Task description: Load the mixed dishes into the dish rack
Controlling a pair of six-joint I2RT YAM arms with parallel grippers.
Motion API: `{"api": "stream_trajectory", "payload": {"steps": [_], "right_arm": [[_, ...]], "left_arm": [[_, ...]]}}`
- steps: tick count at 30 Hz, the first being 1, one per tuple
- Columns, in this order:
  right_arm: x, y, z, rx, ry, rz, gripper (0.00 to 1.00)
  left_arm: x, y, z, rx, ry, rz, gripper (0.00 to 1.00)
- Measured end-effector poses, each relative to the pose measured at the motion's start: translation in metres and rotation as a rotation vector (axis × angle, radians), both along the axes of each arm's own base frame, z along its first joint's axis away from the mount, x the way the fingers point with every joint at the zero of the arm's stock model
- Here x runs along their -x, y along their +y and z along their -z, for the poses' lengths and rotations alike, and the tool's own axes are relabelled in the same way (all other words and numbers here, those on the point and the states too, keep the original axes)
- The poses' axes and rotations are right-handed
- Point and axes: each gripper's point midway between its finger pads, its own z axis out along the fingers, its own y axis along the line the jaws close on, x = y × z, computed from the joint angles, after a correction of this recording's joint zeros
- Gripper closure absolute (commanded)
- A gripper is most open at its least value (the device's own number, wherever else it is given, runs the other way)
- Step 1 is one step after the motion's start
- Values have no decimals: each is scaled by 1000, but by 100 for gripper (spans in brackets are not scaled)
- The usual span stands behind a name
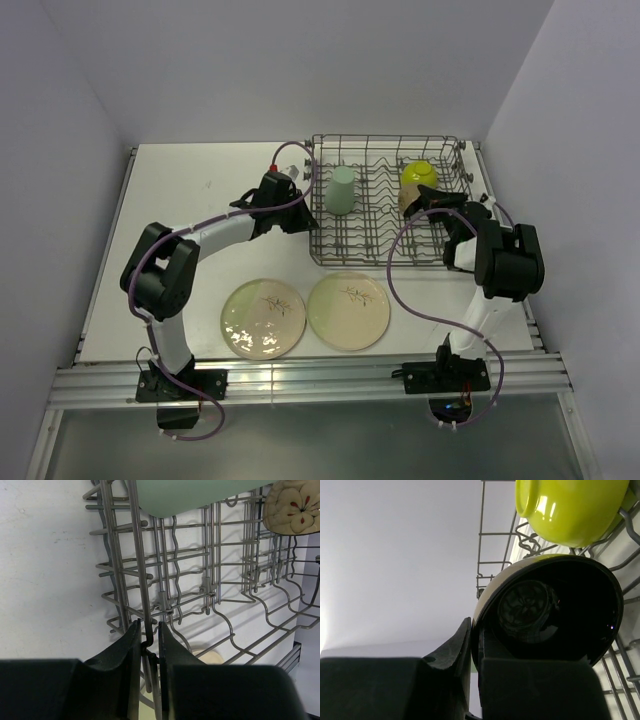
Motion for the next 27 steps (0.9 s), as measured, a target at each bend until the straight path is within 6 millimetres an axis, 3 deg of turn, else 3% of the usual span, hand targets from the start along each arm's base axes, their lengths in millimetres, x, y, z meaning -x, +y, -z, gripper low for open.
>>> {"api": "stream_trajectory", "payload": {"steps": [10,14,16,27], "right_arm": [[26,2,5,3,16,26,100],[35,3,3,20,76,35,95],[40,-1,6,45,127,59,98],[38,-13,5,120,205,101,100]], "left_arm": [[-4,0,-3,14,-6,-14,100],[-3,-1,-3,19,0,-18,100],[-3,-1,-3,20,2,-21,100],[-3,-2,-3,22,2,-21,100]]}}
